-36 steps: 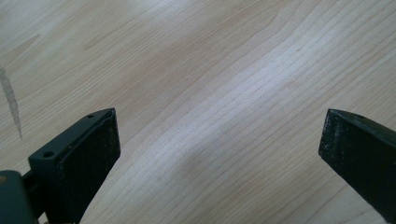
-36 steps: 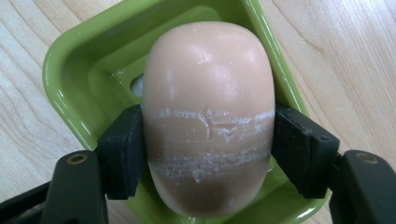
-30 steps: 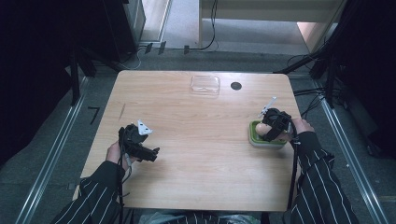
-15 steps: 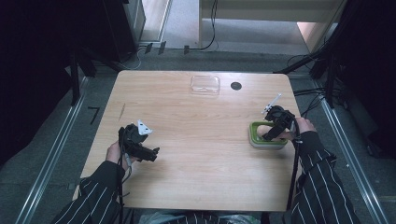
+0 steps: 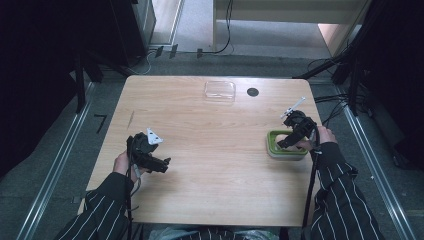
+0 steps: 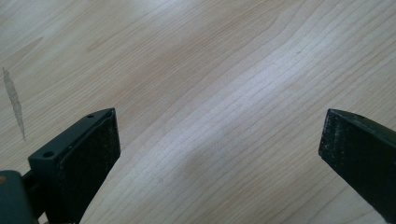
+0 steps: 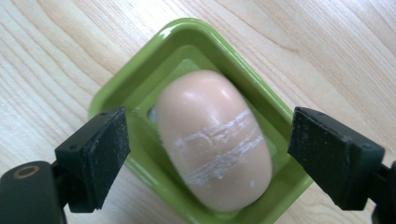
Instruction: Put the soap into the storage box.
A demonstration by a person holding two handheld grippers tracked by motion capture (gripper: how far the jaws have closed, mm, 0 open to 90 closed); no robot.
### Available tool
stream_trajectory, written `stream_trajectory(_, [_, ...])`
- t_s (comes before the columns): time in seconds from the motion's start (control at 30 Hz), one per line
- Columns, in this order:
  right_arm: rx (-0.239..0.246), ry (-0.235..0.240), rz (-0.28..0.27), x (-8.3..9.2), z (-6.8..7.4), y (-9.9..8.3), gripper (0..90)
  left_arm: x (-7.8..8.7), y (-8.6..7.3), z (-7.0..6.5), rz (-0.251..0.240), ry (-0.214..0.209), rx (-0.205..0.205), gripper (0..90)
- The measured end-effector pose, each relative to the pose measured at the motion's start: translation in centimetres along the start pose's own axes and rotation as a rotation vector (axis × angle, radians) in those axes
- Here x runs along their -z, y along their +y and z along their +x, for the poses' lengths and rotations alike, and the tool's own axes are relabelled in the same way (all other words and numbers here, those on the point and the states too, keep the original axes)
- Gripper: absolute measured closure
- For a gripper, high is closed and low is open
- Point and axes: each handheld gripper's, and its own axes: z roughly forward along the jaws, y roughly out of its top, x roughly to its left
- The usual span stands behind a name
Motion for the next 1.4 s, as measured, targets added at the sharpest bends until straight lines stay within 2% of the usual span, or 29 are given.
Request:
stream_trajectory(0.17, [-0.002,-0.002,-0.002,0.5,1.8,0.5,13.1,0.0,0.0,0.0,-0.001,-0.003,-0.001,0.0])
stream_trajectory(0.2, [-0.002,-0.002,-0.002,0.5,1.8,0.5,13.1,0.0,0.0,0.0,-0.001,-0.003,-0.001,0.0])
stream_trajectory(0.23, [0.014,-0.004,0.004,0.6,2.6,0.6,13.1,0.0,0.0,0.0,-0.002,-0.004,-0.001,0.0])
stream_trajectory(0.27, [0.014,-0.004,0.004,0.6,2.6,0.6,13.1,0.0,0.0,0.0,-0.002,-0.004,-0.001,0.0])
stream_trajectory(0.43, [0.042,-0.014,-0.007,0.9,4.8,1.0,12.7,0.0,0.0,0.0,-0.004,-0.004,0.000,0.0])
stream_trajectory(0.47, [0.042,-0.014,-0.007,0.9,4.8,1.0,12.7,0.0,0.0,0.0,-0.004,-0.004,0.000,0.0])
stream_trajectory(0.5, [0.058,-0.020,-0.005,0.9,5.7,1.1,12.5,0.0,0.0,0.0,-0.004,-0.004,-0.001,0.0])
stream_trajectory(0.57, [0.066,-0.024,-0.007,1.1,6.5,1.1,11.7,0.0,0.0,0.0,-0.004,-0.003,-0.001,0.0])
stream_trajectory(0.8, [0.091,-0.034,-0.026,1.5,8.2,0.9,10.8,0.0,0.0,0.0,-0.005,-0.004,-0.001,0.0])
stream_trajectory(1.07, [0.111,-0.033,-0.033,1.6,10.3,0.2,7.1,0.1,0.0,0.0,-0.005,-0.003,-0.004,0.0])
stream_trajectory(1.2, [0.137,-0.031,-0.040,1.7,11.7,-0.5,5.7,0.1,0.0,0.0,-0.005,-0.003,-0.004,0.0])
stream_trajectory(1.4, [0.156,-0.023,-0.044,1.7,12.8,-1.4,5.7,0.1,0.0,0.0,-0.006,-0.005,-0.003,0.0])
